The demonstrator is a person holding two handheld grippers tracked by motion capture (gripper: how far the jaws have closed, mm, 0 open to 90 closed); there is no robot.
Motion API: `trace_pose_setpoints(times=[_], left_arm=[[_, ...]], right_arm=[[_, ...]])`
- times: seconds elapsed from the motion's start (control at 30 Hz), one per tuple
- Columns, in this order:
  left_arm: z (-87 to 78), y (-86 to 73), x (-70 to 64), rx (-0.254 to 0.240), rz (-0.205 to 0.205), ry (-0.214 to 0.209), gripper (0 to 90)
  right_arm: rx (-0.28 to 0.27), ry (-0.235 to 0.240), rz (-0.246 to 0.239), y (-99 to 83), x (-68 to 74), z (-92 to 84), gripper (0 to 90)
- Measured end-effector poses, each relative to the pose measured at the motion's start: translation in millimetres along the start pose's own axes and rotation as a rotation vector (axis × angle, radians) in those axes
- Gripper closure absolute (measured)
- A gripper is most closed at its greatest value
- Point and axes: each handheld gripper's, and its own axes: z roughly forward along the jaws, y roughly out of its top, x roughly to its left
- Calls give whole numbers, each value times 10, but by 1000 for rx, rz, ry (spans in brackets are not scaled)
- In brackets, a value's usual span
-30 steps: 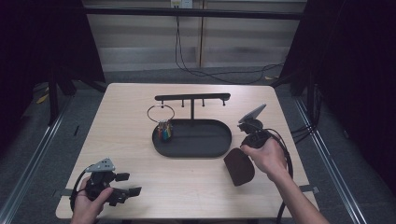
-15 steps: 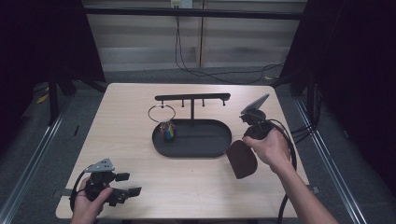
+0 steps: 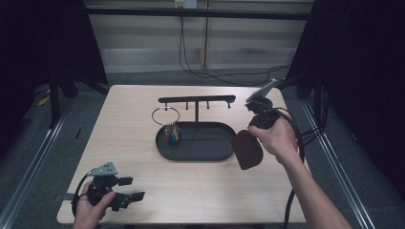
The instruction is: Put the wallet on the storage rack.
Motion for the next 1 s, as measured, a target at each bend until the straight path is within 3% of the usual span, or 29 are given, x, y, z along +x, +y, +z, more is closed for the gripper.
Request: trace_pose_setpoints(times=[0.4,1.0], left_arm=[[-1,5,14,-1,-2,-1,184],[-1,5,26,-2,-8,5,183]], right_arm=[[-9,12,1,249,46,25,832],[-67,95,60,491,-31,158,834]])
